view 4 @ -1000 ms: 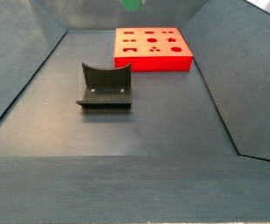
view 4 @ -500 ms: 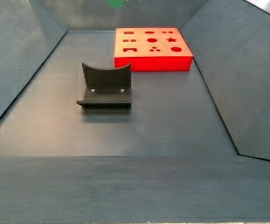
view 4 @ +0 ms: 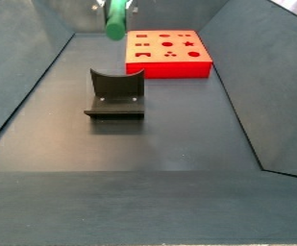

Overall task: Pick up the round object. Move up. Place the round object on the fixture. Regrasp the round object. Move to above the board. Insert the round object.
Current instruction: Place the round object on the fixture.

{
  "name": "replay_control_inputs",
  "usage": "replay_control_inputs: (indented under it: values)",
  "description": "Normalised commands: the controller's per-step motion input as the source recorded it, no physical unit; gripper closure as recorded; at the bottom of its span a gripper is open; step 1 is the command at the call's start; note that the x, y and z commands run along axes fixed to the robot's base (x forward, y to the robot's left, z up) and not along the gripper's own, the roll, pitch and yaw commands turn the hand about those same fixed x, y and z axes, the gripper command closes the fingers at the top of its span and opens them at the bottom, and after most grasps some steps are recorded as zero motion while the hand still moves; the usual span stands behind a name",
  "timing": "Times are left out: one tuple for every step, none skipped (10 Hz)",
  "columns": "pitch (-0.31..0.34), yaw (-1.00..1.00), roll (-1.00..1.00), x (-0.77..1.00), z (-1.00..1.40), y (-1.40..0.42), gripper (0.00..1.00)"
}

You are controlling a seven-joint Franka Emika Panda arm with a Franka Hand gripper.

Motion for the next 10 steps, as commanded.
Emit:
replay_control_inputs:
  values:
    - [0.223, 0.05, -1.0, 0.12, -0.06, 0.33, 1.0]
    - [0.237, 0.01, -1.0, 0.1, -0.05, 0.16, 1.0]
    - [0.234, -0.02, -0.91, 0.1, -0.04, 0.07, 1.0]
    - [0.209, -0.06, -0.72, 0.09, -0.02, 0.07, 1.0]
    - [0.171, -0.09, -0.5, 0.09, -0.02, 0.07, 1.0]
    - [0.146, -0.11, -0.34, 0.09, -0.02, 0.06, 1.0]
    - [0.121, -0.11, -0.23, 0.08, -0.01, 0.04, 1.0]
    - [0.049, -0.13, -1.0, 0.1, -1.0, 0.06, 1.0]
    - [0.036, -0.13, -1.0, 0.11, -1.0, 0.07, 1.0]
    - [0.052, -0.13, -1.0, 0.11, -1.0, 0.08, 1.0]
